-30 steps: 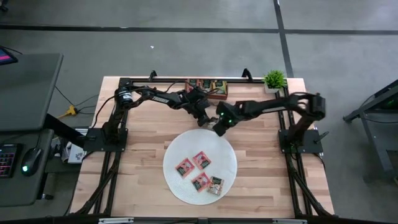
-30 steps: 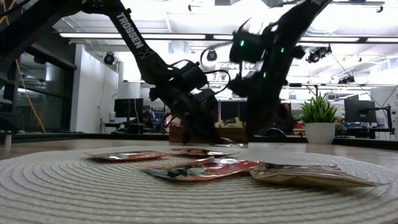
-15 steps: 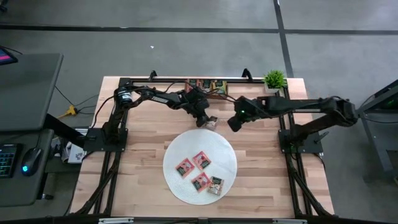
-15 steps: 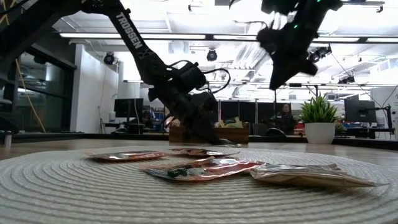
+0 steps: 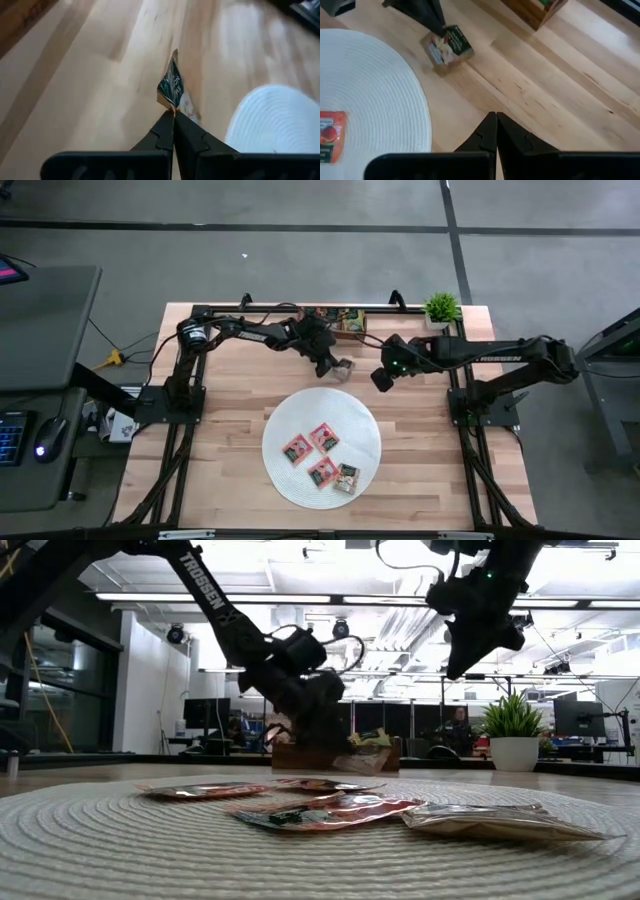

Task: Pick & Place Tea
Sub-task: Put the brown tea bag into the middle section of the wooden organizer

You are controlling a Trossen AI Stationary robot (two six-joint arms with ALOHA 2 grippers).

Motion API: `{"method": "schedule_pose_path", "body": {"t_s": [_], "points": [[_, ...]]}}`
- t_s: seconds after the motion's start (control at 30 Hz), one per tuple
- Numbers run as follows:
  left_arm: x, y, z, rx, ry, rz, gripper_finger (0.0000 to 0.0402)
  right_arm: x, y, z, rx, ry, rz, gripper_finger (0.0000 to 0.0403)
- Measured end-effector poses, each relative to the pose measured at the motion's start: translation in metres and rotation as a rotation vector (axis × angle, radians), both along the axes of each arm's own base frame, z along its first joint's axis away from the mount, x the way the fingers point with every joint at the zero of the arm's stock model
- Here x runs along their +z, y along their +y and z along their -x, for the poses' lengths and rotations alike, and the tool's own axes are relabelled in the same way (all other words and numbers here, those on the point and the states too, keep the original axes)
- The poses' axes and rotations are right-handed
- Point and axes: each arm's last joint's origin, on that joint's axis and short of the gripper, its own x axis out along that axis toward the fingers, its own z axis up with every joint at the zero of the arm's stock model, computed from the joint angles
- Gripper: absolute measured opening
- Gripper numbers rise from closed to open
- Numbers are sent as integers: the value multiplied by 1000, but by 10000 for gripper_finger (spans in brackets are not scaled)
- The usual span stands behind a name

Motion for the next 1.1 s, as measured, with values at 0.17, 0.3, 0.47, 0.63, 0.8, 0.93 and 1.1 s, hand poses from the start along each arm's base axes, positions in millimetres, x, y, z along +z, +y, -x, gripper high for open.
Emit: {"method": "schedule_pose_path", "body": {"t_s": [0.17,0.3,0.47,0.63,0.8,0.93,1.1], "points": [[8,-4,2,-41,-17,73,0,-2,0,1,-1,12,4,0],[21,-6,5,-41,-23,89,0,-2,0,2,-4,23,12,0],[29,-6,5,-44,-51,83,0,-2,-1,2,-5,28,26,0],[39,-6,6,-51,-83,73,0,-2,-1,3,-9,34,37,0],[47,-7,7,-52,-105,66,0,-2,-1,3,-10,39,39,0],[52,-6,11,-40,-98,65,0,-3,-1,4,-10,53,37,0],[64,1,17,-18,-124,50,0,-4,0,8,-9,91,34,0]]}}
